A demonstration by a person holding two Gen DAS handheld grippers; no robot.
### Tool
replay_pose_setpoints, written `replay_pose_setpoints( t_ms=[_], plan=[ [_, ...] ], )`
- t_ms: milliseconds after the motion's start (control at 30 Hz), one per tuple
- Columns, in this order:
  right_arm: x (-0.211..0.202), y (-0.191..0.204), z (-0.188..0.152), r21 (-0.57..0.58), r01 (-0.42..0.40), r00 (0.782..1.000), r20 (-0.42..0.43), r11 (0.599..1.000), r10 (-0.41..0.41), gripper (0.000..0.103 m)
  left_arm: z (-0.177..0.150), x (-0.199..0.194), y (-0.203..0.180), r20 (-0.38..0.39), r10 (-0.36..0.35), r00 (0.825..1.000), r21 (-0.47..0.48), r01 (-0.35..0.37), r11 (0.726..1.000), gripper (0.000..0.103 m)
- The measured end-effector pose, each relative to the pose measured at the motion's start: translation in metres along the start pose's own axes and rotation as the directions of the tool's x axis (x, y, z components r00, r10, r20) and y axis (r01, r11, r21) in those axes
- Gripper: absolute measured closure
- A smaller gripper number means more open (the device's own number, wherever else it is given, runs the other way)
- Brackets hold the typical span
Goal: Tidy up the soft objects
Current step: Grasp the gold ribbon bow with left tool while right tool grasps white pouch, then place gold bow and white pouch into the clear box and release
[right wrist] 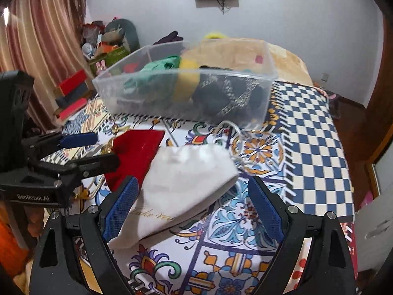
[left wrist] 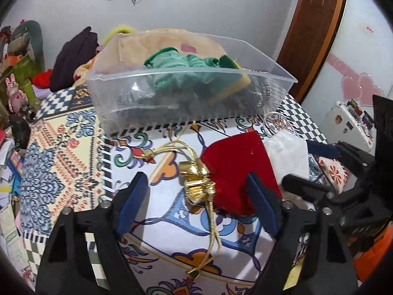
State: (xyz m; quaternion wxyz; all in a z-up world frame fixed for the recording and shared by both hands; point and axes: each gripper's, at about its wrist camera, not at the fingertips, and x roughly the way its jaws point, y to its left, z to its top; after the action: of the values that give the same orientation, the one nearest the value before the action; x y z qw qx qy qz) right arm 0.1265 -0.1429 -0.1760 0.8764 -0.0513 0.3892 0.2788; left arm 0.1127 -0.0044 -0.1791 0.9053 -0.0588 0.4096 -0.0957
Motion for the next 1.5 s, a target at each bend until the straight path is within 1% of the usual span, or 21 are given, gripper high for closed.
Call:
replay_pose_setpoints(
  t_ms=[33,67,100,133,167,200,233,267,300,333,400,467,533,667,900,1067,1133,1233,1433,1500],
  plan=[
    [0.001,0.001,-0.001,-0.004,-0.006,1.000,-0.003,1.000,0.006,0.015,0.000,0.002,-0.001,-0.005,-0.008,1.000,-0.001,0.008,1.000,0.029],
    [0.001,0.002,-0.003,-0.008,-0.011,1.000,-0.005,1.000,0.011,0.020,0.000,0.004,-0.002,-0.008,-0.010,1.000,-0.001,0.010,1.000,0.035],
    [0.002,0.003,-0.003,-0.013,-0.014,1.000,-0.011,1.000,0.014,0.026,0.001,0.007,-0.003,-0.011,-0.010,1.000,0.000,0.010,1.000,0.039],
    [0.003,0.002,-0.004,-0.013,-0.015,1.000,-0.016,1.000,0.015,0.028,0.000,0.010,-0.004,-0.017,-0.013,1.000,0.000,0.013,1.000,0.045],
    [0.005,0.001,-0.005,-0.011,-0.016,1.000,-0.018,1.000,0.016,0.033,0.000,0.009,-0.003,-0.014,-0.011,1.000,0.001,0.011,1.000,0.048],
    [0.004,0.001,-0.005,-0.009,-0.015,1.000,-0.017,1.000,0.015,0.038,0.000,0.009,-0.004,-0.008,-0.006,1.000,0.005,0.006,1.000,0.054],
    [0.004,0.000,-0.006,-0.010,-0.008,1.000,-0.012,1.000,0.008,0.042,0.000,0.009,-0.004,-0.010,-0.011,1.000,0.006,0.011,1.000,0.057],
    [0.003,-0.001,-0.006,-0.013,-0.005,1.000,-0.011,1.000,0.005,0.047,0.001,0.010,-0.004,-0.009,-0.018,1.000,0.004,0.018,1.000,0.064],
    [0.003,-0.001,-0.006,-0.013,-0.006,1.000,-0.009,1.000,0.005,0.052,0.001,0.011,-0.003,-0.009,-0.022,1.000,0.000,0.022,1.000,0.068],
    [0.002,-0.002,-0.006,-0.013,-0.006,1.000,-0.006,1.000,0.006,0.054,0.001,0.011,-0.001,-0.009,-0.026,1.000,-0.006,0.026,1.000,0.069],
    [0.001,-0.002,-0.005,-0.017,-0.002,1.000,-0.001,1.000,0.002,0.066,0.001,0.010,0.002,-0.006,-0.032,0.999,-0.018,0.032,0.999,0.071],
    [0.000,-0.002,-0.006,-0.023,-0.012,1.000,0.000,1.000,0.012,0.074,0.000,0.006,0.005,-0.004,-0.040,0.999,-0.017,0.040,0.999,0.074],
    [-0.002,-0.003,-0.007,-0.021,-0.022,1.000,0.003,1.000,0.022,0.076,-0.002,-0.002,0.009,0.006,-0.033,0.999,-0.014,0.033,0.999,0.075],
    [-0.009,-0.009,-0.008,-0.002,-0.041,0.999,0.016,0.999,0.041,0.087,-0.005,-0.022,0.013,0.041,-0.016,0.999,-0.007,0.017,1.000,0.077],
    [-0.035,-0.014,-0.002,0.001,-0.022,0.996,0.081,1.000,0.022,0.091,0.005,-0.057,0.021,0.122,-0.003,0.993,-0.026,0.006,1.000,0.077],
    [-0.054,-0.011,0.006,-0.009,-0.004,0.990,0.142,1.000,0.005,0.091,0.018,-0.083,0.023,0.198,0.013,0.980,-0.013,-0.011,1.000,0.077],
    [-0.061,-0.010,0.010,-0.009,0.000,0.986,0.169,1.000,0.002,0.091,0.025,-0.088,0.019,0.224,0.021,0.974,-0.006,-0.020,1.000,0.077],
    [-0.071,-0.009,0.021,-0.012,0.005,0.977,0.212,1.000,-0.003,0.091,0.039,-0.092,0.013,0.267,0.032,0.963,0.002,-0.033,0.999,0.077],
    [-0.088,-0.006,0.044,-0.016,0.015,0.951,0.310,1.000,-0.010,0.091,0.062,-0.105,0.009,0.347,0.047,0.937,0.001,-0.051,0.999,0.077],
    [-0.091,-0.007,0.052,-0.015,0.021,0.942,0.336,1.000,-0.014,0.091,0.067,-0.105,0.008,0.363,0.058,0.930,0.004,-0.064,0.998,0.077]
  ],
)
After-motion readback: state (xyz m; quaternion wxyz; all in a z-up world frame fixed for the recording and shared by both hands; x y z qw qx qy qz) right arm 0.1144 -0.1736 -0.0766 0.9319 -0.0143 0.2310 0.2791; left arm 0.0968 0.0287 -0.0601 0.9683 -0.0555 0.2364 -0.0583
